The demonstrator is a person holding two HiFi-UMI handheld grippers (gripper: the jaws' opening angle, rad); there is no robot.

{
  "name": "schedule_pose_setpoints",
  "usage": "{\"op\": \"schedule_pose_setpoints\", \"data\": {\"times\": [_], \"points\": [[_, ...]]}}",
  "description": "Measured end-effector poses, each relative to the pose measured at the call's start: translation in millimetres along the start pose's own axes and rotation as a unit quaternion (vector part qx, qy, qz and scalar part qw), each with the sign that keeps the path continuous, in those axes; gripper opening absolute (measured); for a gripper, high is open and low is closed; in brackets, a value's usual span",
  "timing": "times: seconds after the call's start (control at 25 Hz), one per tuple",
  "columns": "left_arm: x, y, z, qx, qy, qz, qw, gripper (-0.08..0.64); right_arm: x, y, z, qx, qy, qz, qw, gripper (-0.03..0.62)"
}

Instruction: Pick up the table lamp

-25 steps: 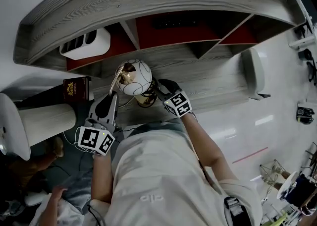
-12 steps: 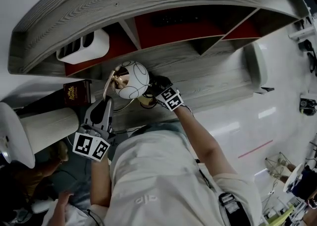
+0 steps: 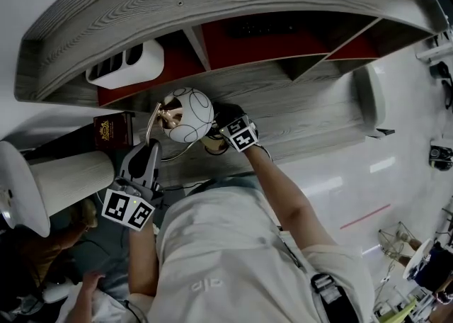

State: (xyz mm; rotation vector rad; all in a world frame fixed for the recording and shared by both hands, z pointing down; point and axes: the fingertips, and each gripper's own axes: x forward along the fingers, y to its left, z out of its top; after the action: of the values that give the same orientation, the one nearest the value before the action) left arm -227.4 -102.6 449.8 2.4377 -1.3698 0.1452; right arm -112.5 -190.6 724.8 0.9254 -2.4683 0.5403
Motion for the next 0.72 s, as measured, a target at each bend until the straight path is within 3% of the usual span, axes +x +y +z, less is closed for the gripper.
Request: {"op": "schedule_pose_setpoints", "data": {"times": [0.36, 0.72], "points": [[-22, 35, -5, -0.048, -0.013, 0.039, 0.998, 0.037, 9, 10, 14, -0.093, 0.042, -0.006, 0.995, 0.064], [-44, 57, -13, -0.089, -0.031, 0.069, 0.9932, 0.037, 12, 26, 20, -0.134, 0.092, 0.018, 0.987, 0.04]]}}
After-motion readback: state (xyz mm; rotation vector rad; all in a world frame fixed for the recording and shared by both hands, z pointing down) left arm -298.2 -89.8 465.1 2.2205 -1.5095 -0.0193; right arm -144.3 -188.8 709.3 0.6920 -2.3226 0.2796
